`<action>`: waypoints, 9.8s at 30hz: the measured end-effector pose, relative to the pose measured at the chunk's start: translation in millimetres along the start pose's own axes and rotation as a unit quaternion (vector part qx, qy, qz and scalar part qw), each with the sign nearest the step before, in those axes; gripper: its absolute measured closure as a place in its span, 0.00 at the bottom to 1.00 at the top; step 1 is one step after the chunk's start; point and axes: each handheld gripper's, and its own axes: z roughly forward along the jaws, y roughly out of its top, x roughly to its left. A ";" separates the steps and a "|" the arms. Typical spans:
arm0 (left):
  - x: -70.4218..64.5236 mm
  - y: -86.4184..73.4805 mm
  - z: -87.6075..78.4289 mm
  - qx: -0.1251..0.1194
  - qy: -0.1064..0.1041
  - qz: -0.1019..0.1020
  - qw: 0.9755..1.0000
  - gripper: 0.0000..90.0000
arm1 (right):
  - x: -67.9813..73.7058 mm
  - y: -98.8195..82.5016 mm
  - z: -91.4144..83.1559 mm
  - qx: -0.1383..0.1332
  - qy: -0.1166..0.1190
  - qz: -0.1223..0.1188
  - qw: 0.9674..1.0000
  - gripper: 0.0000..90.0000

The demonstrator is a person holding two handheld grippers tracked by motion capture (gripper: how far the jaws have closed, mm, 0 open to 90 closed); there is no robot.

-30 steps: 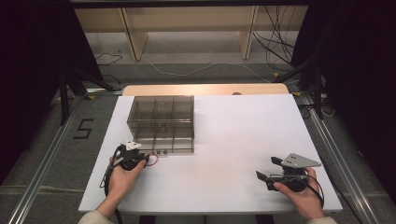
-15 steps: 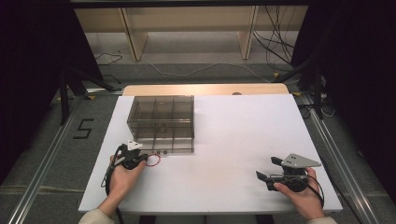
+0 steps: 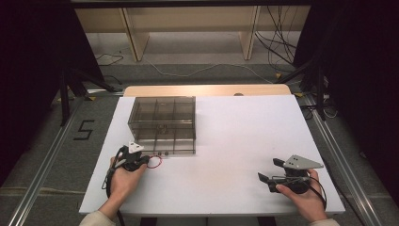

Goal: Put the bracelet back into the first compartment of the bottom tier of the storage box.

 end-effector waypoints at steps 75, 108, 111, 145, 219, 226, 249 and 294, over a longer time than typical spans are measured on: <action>3.9 15.5 -30.7 -0.068 -0.017 -0.005 0.998 1.00 | -0.6 0.0 -1.1 -0.002 -0.002 0.005 1.000 0.19; 11.0 25.1 -31.4 -0.084 -0.002 -0.008 0.996 1.00 | -0.4 0.0 -1.2 -0.004 -0.003 0.004 1.000 0.19; 11.6 25.5 -30.9 -0.084 0.000 -0.009 0.996 1.00 | -0.8 0.0 -1.1 -0.005 -0.002 0.001 1.000 0.18; 19.1 36.8 -26.8 -0.092 0.016 -0.011 0.996 1.00 | -0.5 0.0 -1.2 -0.003 -0.003 0.004 1.000 0.19; 35.0 46.2 -11.9 -0.078 0.045 -0.013 0.996 1.00 | -0.9 -0.1 -1.1 -0.003 -0.002 0.004 1.000 0.18; 35.1 46.4 -10.0 -0.074 0.046 -0.011 0.996 1.00 | -0.8 -0.1 -1.1 -0.003 -0.002 0.004 1.000 0.18; 33.3 46.5 -4.3 -0.062 0.048 -0.002 0.997 1.00 | -1.0 -0.1 -1.2 -0.004 -0.001 0.001 1.000 0.18; 31.8 45.7 8.1 -0.035 0.045 0.007 0.998 1.00 | -0.7 -0.1 -1.2 -0.003 -0.001 0.002 1.000 0.18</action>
